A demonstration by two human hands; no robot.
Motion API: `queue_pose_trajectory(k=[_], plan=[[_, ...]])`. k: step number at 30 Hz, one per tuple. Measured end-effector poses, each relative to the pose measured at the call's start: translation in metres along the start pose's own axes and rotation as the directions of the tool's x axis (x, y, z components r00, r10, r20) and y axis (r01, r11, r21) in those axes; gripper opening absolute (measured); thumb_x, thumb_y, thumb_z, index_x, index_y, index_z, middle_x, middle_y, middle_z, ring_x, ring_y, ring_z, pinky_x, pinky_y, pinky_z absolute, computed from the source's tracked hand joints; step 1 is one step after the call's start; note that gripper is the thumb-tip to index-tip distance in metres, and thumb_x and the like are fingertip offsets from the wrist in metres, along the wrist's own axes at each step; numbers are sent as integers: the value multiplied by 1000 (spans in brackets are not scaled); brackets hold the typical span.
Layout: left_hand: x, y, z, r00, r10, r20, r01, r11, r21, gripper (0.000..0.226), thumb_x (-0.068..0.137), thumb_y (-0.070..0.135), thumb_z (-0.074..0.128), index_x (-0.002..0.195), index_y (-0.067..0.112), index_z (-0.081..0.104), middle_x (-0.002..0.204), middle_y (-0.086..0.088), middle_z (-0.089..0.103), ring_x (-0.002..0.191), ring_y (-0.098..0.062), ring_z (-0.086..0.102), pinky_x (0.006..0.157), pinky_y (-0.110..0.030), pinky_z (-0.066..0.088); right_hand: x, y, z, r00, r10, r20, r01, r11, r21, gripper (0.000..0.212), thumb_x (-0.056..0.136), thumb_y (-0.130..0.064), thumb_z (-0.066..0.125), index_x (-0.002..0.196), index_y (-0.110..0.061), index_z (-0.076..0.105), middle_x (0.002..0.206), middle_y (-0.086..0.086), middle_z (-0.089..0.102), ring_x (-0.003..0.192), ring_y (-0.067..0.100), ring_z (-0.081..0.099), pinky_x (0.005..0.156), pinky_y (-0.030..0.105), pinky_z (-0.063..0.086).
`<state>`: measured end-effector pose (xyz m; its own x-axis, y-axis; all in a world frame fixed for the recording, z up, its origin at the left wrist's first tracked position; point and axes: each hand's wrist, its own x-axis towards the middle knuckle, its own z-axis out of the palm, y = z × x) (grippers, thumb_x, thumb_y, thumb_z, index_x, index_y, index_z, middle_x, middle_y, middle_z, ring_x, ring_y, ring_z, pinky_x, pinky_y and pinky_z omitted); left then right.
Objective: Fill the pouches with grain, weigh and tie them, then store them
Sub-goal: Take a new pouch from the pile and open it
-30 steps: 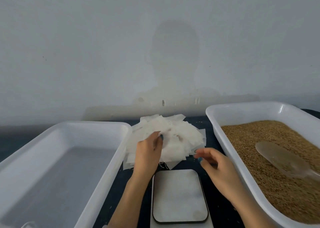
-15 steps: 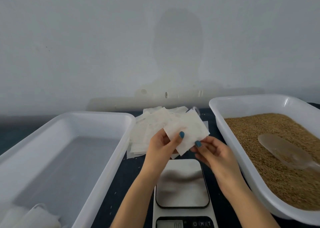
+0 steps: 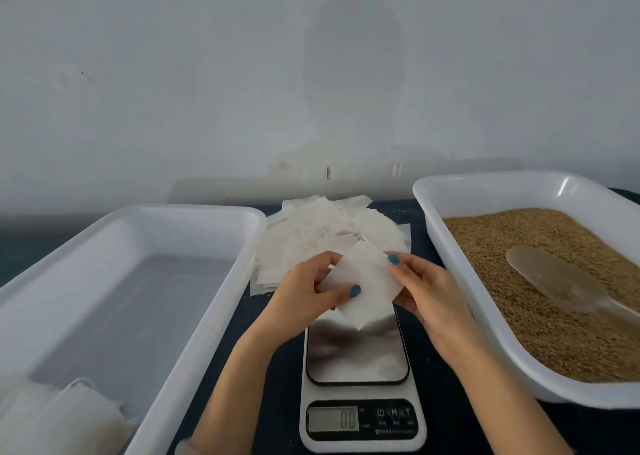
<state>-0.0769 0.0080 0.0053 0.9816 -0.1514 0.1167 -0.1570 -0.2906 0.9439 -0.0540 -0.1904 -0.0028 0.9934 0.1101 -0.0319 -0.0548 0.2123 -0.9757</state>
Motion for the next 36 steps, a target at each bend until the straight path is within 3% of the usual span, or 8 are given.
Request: queue_pose_trajectory(k=[4, 8, 15, 21, 25, 29, 32, 36], plan=[[-1, -2, -1, 993, 67, -98, -53, 989, 135, 11, 91, 25, 70, 97, 32, 66, 94, 15, 70, 75, -6, 64, 68, -18, 51, -2, -3, -6, 994, -2, 112, 21, 985, -168, 28, 74, -31, 77, 101, -26, 73, 91, -5, 78, 88, 7, 73, 70, 18, 57], [1, -4, 0, 972, 49, -230, -35, 997, 64, 6, 91, 27, 69, 92, 22, 67, 86, -5, 70, 73, -18, 61, 67, -33, 49, -4, -3, -6, 988, -9, 153, 47, 967, -248, 33, 61, -38, 79, 93, -28, 76, 83, -5, 78, 77, 1, 72, 62, 9, 51], [1, -9, -3, 961, 66, -270, -1, 972, 234, 23, 99, 39, 53, 78, 29, 56, 71, 2, 51, 64, -11, 38, 56, -23, 31, -2, 1, -6, 988, -14, 152, 58, 956, -289, 20, 92, -16, 68, 103, -33, 68, 88, -11, 77, 77, 5, 72, 59, 15, 53], [-3, -7, 0, 962, 77, -262, 0, 960, 281, 5, 95, 36, 60, 100, 37, 58, 94, 16, 61, 84, -6, 55, 73, -19, 46, -3, 0, -5, 992, 14, 125, 27, 948, -318, 20, 85, -20, 77, 103, -28, 72, 87, -10, 78, 80, 4, 73, 56, 11, 49], [-9, -2, 7, 922, 373, -105, -241, 766, 596, 92, 69, 59, 73, 147, 30, 34, 148, 10, 33, 137, -4, 28, 112, -13, 24, -4, 0, -2, 995, 23, 97, -3, 978, -210, 30, 71, -28, 84, 99, -24, 75, 85, -5, 78, 78, 3, 73, 57, 10, 49], [-9, 2, 23, 886, 455, 92, -388, 616, 686, 108, 64, 59, 82, 150, 16, 32, 151, 2, 38, 144, -12, 28, 119, -33, 26, -6, 0, 2, 989, -2, 147, 22, 990, -138, 30, 54, -34, 87, 80, -26, 76, 78, 1, 76, 71, 7, 71, 59, 14, 53], [-10, 1, 32, 874, 485, 29, -368, 622, 691, 85, 73, 48, 80, 138, 8, 43, 133, -1, 54, 127, -14, 48, 114, -32, 35, -7, 1, 4, 975, -35, 218, 57, 994, -95, 25, 56, -33, 87, 65, -24, 66, 68, 0, 68, 66, 10, 66, 59, 19, 54], [-14, 2, 32, 908, 417, -26, -298, 689, 661, 58, 73, 32, 76, 120, 13, 47, 101, 2, 59, 87, -14, 56, 69, -20, 42, -11, -1, 8, 959, -187, 212, 226, 957, -179, 29, 72, -29, 81, 71, -15, 55, 63, -10, 58, 61, 1, 56, 57, 14, 49]])
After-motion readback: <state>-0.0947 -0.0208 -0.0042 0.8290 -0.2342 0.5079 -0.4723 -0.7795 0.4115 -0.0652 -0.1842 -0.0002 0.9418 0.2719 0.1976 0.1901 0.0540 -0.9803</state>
